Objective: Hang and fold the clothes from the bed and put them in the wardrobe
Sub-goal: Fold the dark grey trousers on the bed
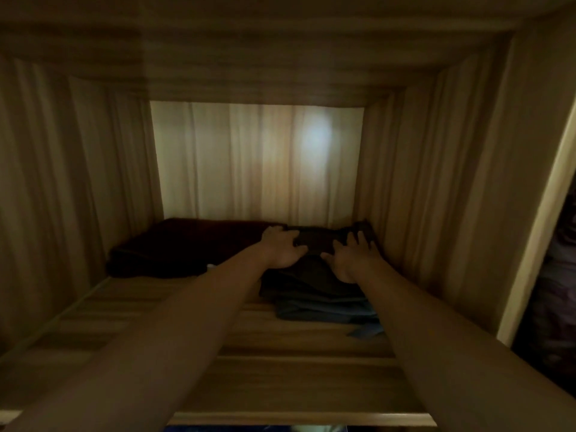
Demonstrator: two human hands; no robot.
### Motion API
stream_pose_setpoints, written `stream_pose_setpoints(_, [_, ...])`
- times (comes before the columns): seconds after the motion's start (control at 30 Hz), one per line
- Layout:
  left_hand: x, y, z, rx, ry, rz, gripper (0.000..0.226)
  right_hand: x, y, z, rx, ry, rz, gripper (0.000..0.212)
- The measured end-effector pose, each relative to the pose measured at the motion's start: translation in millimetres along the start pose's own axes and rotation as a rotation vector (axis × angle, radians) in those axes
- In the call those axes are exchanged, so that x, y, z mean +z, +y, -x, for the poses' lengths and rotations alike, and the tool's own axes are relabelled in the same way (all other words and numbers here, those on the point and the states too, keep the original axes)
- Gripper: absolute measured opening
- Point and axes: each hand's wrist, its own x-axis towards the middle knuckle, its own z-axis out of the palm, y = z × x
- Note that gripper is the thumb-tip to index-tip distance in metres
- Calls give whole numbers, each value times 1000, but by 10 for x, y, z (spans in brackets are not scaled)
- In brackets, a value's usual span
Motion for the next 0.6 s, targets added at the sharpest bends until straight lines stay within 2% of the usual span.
stream_pose_setpoints(0.1, [301, -39, -134, -92, -128, 3, 75, 182, 38, -119, 57, -90, -86, 77])
stream_pose_setpoints(0.17, [396, -89, -197, -115, -148, 80, 76, 213, 58, -201, 72, -128, -141, 79])
stream_pose_setpoints(0.27, [418, -119, -243, -111, -156, 77, 77, 210, 69, -277, 78, -181, -178, 82])
stream_pose_setpoints(0.6, [372, -87, -66, -136, -70, 131, 78, 229, 46, -199, 48, -84, -161, 79])
